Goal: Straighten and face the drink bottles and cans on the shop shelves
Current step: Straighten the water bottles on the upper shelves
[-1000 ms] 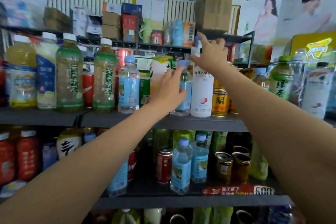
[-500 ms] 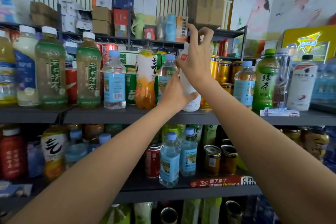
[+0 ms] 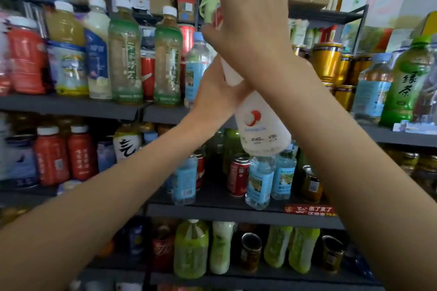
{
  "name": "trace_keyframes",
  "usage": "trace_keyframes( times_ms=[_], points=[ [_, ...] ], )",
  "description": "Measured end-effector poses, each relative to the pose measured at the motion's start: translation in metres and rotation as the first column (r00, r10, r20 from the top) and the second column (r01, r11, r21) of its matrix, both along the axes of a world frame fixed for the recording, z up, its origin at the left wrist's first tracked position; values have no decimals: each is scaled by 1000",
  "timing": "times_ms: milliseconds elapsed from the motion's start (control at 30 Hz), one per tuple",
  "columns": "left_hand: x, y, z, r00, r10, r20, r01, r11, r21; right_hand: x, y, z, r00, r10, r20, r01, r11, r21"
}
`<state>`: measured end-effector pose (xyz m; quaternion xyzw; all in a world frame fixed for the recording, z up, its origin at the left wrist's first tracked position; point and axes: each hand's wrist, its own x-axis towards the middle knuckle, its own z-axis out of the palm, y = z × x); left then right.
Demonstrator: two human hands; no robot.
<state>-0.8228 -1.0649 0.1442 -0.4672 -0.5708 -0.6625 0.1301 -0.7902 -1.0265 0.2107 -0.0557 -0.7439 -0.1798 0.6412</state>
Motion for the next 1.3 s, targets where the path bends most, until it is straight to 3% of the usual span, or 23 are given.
trace_keyframes(
  times_ms=[133, 300, 500, 600, 700, 767, 833, 933, 1033, 1133, 1233, 1300],
  points=[
    [-59, -106, -51, 996, 71, 62, -68, 997, -47, -51, -86, -30, 908, 341, 245, -313, 938, -147],
    [-132, -267, -138, 972, 208, 109, -161, 928, -335, -128, -193, -100, 563, 687, 459, -434, 718, -544],
    [-224, -436, -257, 889, 436, 143, -275, 756, -595, -222, -326, -239, 376, 800, 467, -129, 544, -829],
    [-274, -478, -333, 832, 532, 159, -255, 619, -743, -256, -369, -319, 285, 885, 369, 73, 364, -929],
    [-310, -499, -407, 771, 609, 185, -258, 565, -784, -284, -399, -398, 210, 959, 191, 267, 132, -955],
    [-333, -502, -455, 739, 666, 98, -298, 454, -840, -305, -416, -456, 245, 969, 13, 352, -76, -933],
    [-361, -500, -503, 675, 713, 190, -291, 493, -820, -332, -428, -518, 358, 928, -105, 406, -255, -878],
    [-400, -497, -567, 643, 742, 190, -236, 428, -873, -371, -433, -610, 456, 882, -121, 505, -368, -781],
    [-431, -492, -615, 562, 754, 339, -205, 524, -827, -404, -431, -665, 503, 840, -202, 509, -477, -716],
    [-458, -482, -641, 546, 708, 448, -178, 620, -764, -430, -429, -690, 568, 731, -380, 379, -641, -667],
    [-482, -463, -642, 580, 636, 509, -137, 692, -709, -450, -431, -705, 582, 696, -420, 227, -635, -738],
    [-496, -450, -643, 590, 641, 490, -162, 689, -706, -460, -425, -706, 607, 682, -408, 193, -624, -757]
  ],
)
